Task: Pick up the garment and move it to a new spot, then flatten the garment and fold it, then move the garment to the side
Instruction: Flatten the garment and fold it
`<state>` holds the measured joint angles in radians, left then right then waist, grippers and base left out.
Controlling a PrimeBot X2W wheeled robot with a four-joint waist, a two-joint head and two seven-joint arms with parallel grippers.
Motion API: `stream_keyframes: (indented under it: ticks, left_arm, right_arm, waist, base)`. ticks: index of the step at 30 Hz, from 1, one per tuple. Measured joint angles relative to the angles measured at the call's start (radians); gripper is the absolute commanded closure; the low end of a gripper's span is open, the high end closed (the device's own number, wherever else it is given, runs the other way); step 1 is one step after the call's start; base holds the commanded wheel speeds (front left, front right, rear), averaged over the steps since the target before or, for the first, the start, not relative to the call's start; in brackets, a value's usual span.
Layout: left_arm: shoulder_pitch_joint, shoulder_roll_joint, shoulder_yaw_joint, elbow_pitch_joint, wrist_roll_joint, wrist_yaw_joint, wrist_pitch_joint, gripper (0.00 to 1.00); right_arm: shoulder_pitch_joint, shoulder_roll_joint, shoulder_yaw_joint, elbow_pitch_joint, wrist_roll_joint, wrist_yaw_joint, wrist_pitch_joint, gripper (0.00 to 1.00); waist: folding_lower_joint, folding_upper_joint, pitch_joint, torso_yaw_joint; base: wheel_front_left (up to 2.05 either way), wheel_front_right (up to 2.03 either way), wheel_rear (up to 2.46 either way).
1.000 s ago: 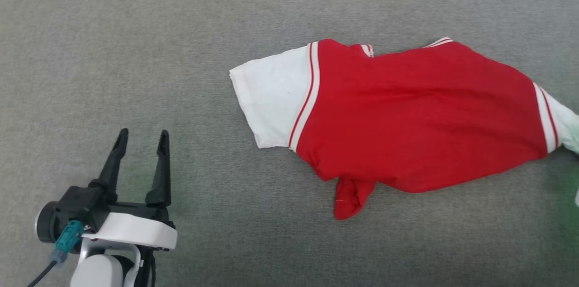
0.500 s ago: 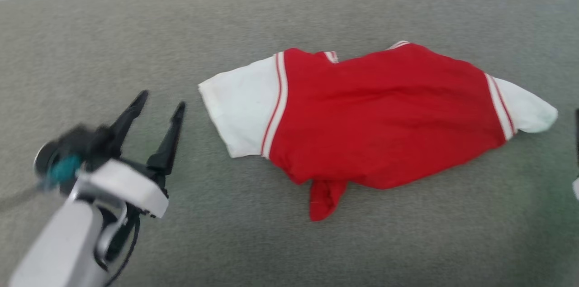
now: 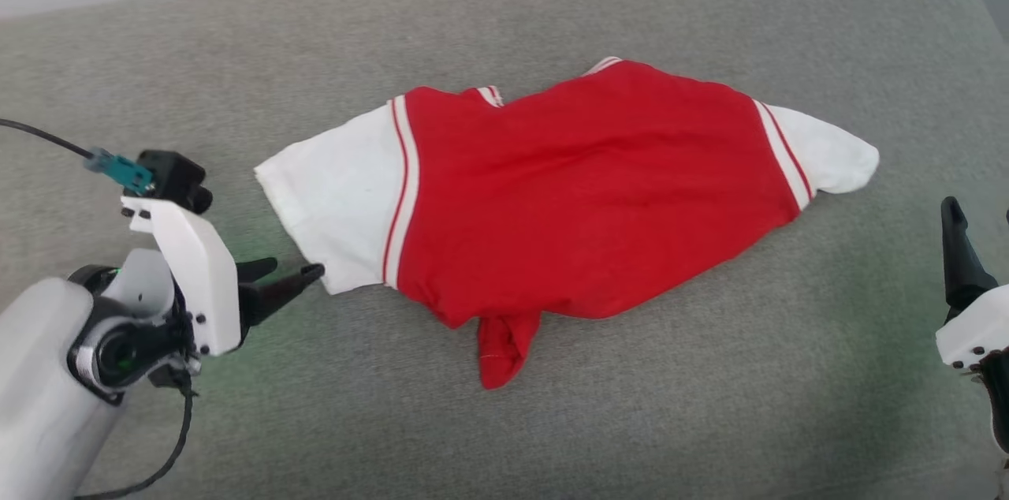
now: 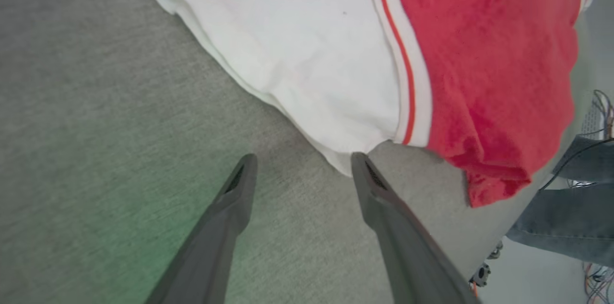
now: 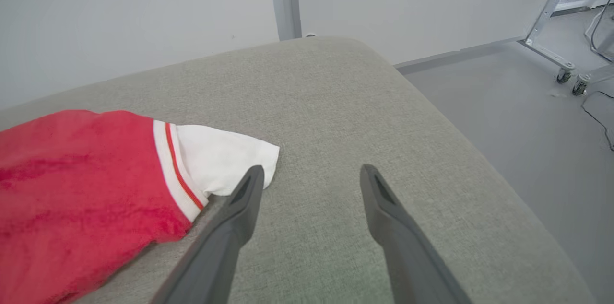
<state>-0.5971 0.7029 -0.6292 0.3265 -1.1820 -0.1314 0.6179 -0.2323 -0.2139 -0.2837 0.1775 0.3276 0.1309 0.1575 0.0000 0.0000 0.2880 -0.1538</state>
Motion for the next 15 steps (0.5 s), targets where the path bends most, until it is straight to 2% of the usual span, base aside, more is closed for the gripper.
stream_keyframes:
  ticks: [5, 9, 10, 11, 12, 13, 15]
  left_arm:
    - [-0.013, -0.021, -0.001, 0.024, -0.081, 0.000, 0.026, 0.00]
    - [-0.023, -0.030, -0.012, 0.058, -0.086, -0.001, 0.028, 0.00]
    - [-0.030, -0.037, -0.015, 0.071, -0.086, -0.001, 0.024, 0.03]
    - [-0.035, -0.047, -0.013, 0.084, -0.092, -0.001, 0.014, 0.21]
    - [-0.040, -0.057, -0.009, 0.098, -0.106, -0.001, -0.001, 0.58]
    - [-0.045, -0.065, -0.008, 0.111, -0.111, -0.001, -0.014, 1.00]
    - [-0.056, -0.069, -0.011, 0.129, -0.112, -0.001, -0.030, 1.00]
  right_arm:
    - [0.005, 0.011, -0.011, -0.002, -0.001, 0.000, -0.009, 0.00]
    - [0.006, 0.015, -0.011, -0.005, -0.002, 0.000, -0.010, 0.00]
    - [0.006, 0.018, -0.010, -0.007, -0.004, 0.000, -0.010, 0.00]
    - [0.006, 0.022, -0.008, -0.011, -0.005, 0.000, -0.010, 0.00]
    - [0.005, 0.024, -0.006, -0.013, -0.006, 0.000, -0.009, 0.00]
    - [0.004, 0.025, -0.004, -0.015, -0.006, 0.000, -0.009, 0.00]
    - [-0.004, 0.026, -0.001, -0.019, -0.007, 0.000, -0.008, 0.00]
  waist:
    - [0.0000, 0.0000, 0.018, -0.025]
    - [0.0000, 0.0000, 0.025, -0.032]
    - [0.0000, 0.0000, 0.027, -0.034]
    - [-0.0001, 0.0000, 0.029, -0.034]
    - [0.0000, 0.0000, 0.031, -0.035]
    - [0.0000, 0.0000, 0.033, -0.035]
    - [-0.0001, 0.0000, 0.036, -0.033]
  base:
    - [0.00, 0.00, 0.00]
    - [0.00, 0.00, 0.00]
    - [0.00, 0.00, 0.00]
    - [0.00, 0.00, 0.00]
    - [0.00, 0.00, 0.00]
    - [0.00, 0.00, 0.00]
    - [0.00, 0.00, 0.00]
